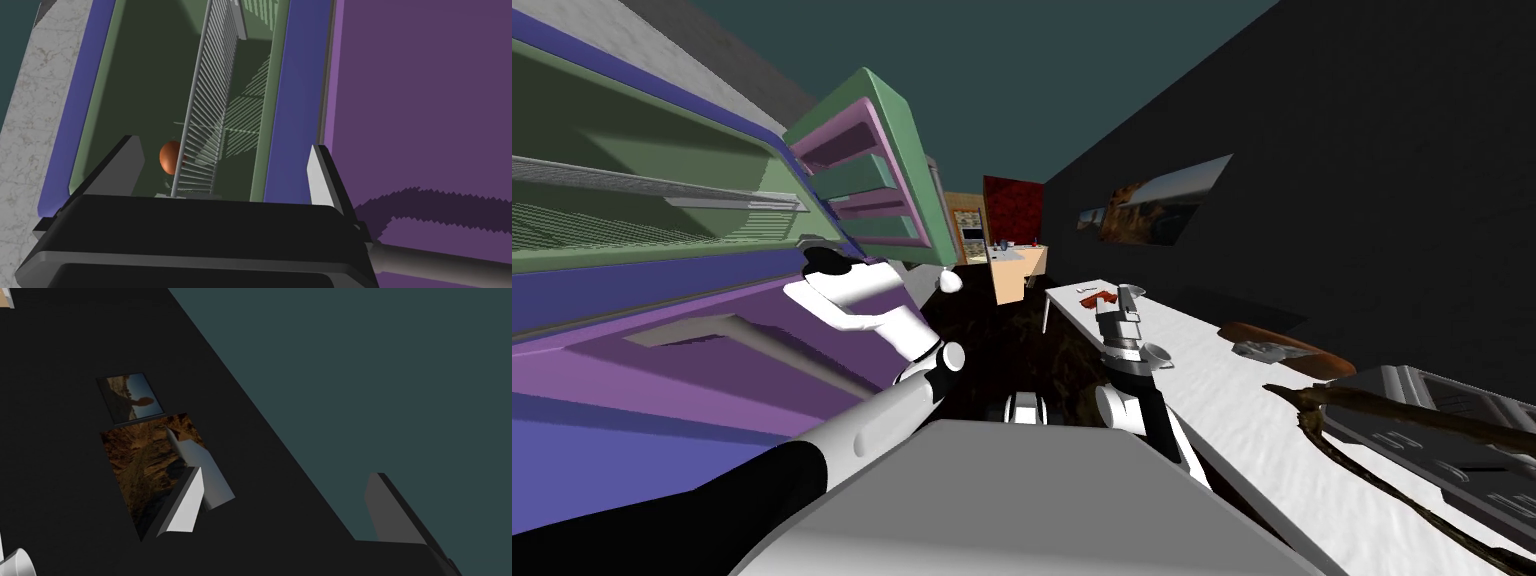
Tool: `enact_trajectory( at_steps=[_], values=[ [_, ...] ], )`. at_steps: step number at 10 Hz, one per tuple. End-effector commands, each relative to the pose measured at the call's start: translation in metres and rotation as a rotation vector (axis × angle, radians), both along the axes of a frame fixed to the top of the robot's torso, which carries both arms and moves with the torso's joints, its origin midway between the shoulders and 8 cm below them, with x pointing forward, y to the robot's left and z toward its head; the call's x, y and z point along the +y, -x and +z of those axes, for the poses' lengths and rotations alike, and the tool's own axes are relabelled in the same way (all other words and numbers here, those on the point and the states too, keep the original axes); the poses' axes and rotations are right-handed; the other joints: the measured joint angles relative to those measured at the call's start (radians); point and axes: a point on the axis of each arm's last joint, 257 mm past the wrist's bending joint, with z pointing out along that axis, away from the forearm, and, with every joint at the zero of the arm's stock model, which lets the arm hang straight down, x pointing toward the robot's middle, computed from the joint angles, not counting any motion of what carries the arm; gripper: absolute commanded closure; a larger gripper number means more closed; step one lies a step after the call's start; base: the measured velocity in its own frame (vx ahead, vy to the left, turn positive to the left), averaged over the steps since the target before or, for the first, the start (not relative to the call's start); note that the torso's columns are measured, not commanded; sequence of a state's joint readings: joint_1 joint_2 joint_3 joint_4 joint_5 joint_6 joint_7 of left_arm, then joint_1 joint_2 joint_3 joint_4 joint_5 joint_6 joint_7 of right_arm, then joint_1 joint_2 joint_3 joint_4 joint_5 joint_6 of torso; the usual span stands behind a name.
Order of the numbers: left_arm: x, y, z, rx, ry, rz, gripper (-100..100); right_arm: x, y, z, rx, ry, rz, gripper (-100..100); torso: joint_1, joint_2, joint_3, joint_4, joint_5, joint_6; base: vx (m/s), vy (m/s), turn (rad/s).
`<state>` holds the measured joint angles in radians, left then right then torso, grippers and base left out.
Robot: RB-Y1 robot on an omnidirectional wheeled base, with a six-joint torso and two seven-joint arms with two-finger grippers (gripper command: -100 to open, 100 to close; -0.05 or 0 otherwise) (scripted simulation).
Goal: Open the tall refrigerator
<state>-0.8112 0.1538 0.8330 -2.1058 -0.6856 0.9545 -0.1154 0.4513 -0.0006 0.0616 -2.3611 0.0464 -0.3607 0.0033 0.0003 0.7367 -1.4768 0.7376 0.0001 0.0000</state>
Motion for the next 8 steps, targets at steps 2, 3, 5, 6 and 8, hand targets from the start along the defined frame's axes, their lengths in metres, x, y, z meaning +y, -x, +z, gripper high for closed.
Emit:
enact_trajectory(
  at_steps=[2, 3, 5, 6, 8],
  values=[
    [-0.011, -0.008, -0.025, 0.029, 0.082, -0.022, -100, 0.000, 0.000, 0.000, 0.000, 0.000, 0.000, 0, -0.001, 0.001, 0.001, 0.000, 0.000, 0.000, 0.074, -0.029, -0.026],
    [-0.016, -0.012, -0.032, 0.036, 0.099, -0.033, -100, 0.000, 0.000, 0.000, 0.000, 0.000, 0.000, 0, 0.000, 0.003, 0.002, 0.001, 0.000, 0.000, 0.044, -0.012, -0.010],
    [-0.032, -0.027, -0.054, 0.057, 0.150, -0.073, -100, 0.000, 0.000, 0.000, 0.000, 0.000, 0.000, 0, 0.001, 0.003, 0.002, 0.001, 0.000, 0.000, 0.027, -0.004, -0.012],
    [-0.028, -0.023, -0.048, 0.052, 0.137, -0.063, -100, 0.000, 0.000, 0.000, 0.000, 0.000, 0.000, 0, 0.000, 0.003, 0.002, 0.001, 0.000, 0.000, 0.010, -0.002, -0.004],
    [-0.026, -0.016, -0.043, 0.053, 0.137, -0.037, -100, 0.000, 0.000, 0.000, 0.000, 0.000, 0.000, 0, 0.000, 0.002, 0.001, 0.001, 0.000, 0.000, -0.014, 0.015, -0.106]
  ],
)
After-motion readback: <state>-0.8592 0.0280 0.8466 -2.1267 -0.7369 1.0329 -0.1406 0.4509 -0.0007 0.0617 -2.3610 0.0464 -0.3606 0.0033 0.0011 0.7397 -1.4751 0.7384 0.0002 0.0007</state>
